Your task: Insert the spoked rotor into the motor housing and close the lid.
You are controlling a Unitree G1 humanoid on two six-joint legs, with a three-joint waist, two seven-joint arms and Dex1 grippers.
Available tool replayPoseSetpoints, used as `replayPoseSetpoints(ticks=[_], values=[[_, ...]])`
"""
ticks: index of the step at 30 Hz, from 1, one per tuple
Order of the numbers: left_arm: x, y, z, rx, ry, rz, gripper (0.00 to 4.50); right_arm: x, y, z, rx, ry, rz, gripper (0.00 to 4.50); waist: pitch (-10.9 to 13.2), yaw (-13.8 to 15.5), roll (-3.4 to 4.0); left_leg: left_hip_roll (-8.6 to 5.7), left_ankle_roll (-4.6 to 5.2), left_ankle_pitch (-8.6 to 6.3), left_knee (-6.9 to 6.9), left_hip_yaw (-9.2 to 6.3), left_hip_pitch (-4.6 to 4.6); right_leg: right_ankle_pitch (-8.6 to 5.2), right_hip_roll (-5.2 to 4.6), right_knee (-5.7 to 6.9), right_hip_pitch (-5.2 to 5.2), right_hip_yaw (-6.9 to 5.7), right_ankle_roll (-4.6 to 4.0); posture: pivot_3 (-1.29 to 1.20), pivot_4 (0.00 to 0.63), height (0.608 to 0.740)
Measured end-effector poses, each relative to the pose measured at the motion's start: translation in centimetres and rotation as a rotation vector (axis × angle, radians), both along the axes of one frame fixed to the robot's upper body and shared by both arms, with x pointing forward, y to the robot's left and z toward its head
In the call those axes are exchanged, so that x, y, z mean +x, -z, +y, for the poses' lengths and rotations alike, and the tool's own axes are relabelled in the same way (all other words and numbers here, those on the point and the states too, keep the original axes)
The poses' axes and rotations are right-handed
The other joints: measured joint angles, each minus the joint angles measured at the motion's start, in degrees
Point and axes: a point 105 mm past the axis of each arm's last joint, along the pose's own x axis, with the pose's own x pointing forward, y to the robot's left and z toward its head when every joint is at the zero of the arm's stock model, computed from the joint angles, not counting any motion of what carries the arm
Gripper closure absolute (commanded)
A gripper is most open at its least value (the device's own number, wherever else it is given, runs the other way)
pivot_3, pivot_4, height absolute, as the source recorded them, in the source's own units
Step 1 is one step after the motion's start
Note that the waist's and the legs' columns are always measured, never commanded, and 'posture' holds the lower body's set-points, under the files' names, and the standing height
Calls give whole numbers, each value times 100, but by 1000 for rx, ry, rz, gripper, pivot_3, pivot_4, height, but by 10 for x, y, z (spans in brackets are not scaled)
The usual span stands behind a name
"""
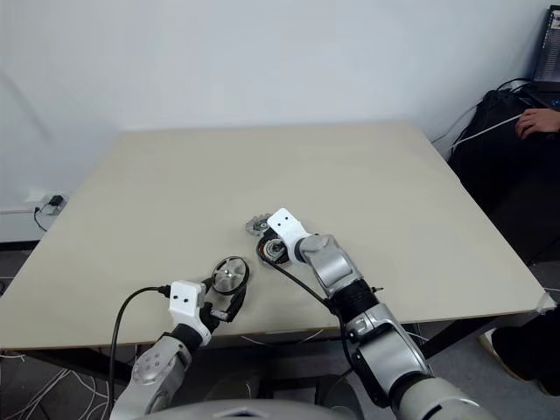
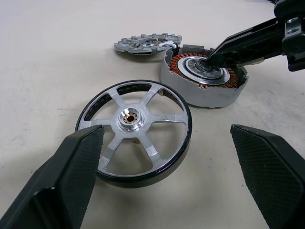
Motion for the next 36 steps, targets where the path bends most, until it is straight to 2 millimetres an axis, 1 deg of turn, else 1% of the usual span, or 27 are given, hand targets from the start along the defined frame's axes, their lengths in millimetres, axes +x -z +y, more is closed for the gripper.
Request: replayPoseSetpoints(ticks=[18, 27, 35, 36], values=[[0, 0, 0, 0, 1, -1, 0, -1, -1, 0, 9, -12, 9, 4495, 0, 0, 0, 0, 0, 0, 0, 0, 0, 0, 0, 0, 0, 0, -1, 0, 0, 740], [1, -1, 0, 0, 3, -3, 0, -1, -8, 0, 22, -20, 0, 4495, 0, -4, 0, 0, -1, -1, 0, 0, 0, -1, 1, 0, -1, 0, -1, 0, 0, 740], [1, -1, 0, 0, 2, -4, 0, -1, -8, 1, 25, -17, 0, 4495, 0, -5, 0, 0, -1, -1, 0, 0, 0, -1, 0, 0, -1, 0, -1, 0, 0, 740], [1, -1, 0, -1, 2, -4, 0, -1, -8, 1, 26, -18, 0, 4013, 0, -4, 0, 0, -1, -1, 0, 0, 0, -1, 0, 0, -1, 0, -1, 0, 0, 740]])
